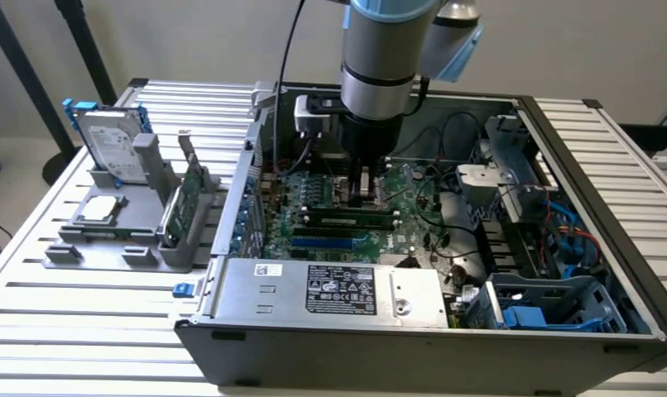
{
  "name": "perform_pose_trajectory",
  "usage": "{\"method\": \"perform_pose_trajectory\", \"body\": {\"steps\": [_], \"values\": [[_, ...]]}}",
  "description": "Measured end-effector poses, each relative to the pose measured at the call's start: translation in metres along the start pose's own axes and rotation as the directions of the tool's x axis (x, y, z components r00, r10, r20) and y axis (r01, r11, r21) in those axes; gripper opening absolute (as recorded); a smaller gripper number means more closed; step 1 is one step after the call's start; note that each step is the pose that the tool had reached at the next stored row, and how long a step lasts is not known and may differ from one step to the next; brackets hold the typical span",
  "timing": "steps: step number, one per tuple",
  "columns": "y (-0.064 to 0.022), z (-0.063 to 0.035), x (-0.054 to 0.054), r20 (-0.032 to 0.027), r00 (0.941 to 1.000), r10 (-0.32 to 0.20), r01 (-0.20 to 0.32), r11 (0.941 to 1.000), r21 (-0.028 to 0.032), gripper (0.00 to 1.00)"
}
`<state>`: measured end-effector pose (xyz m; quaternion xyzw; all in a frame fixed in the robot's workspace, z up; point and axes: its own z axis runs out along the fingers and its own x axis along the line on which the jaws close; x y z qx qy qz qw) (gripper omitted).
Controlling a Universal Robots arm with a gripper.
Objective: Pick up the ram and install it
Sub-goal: 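Press down the ram until it locks into place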
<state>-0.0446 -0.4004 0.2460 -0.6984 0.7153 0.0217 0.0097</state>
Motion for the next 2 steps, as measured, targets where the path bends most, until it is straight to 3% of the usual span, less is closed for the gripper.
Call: {"method": "perform_pose_trajectory", "body": {"steps": [2], "values": [[0.0, 0.0, 0.0, 0.0, 1.0, 0.0, 0.0, 1.0, 0.0, 0.11]]}}
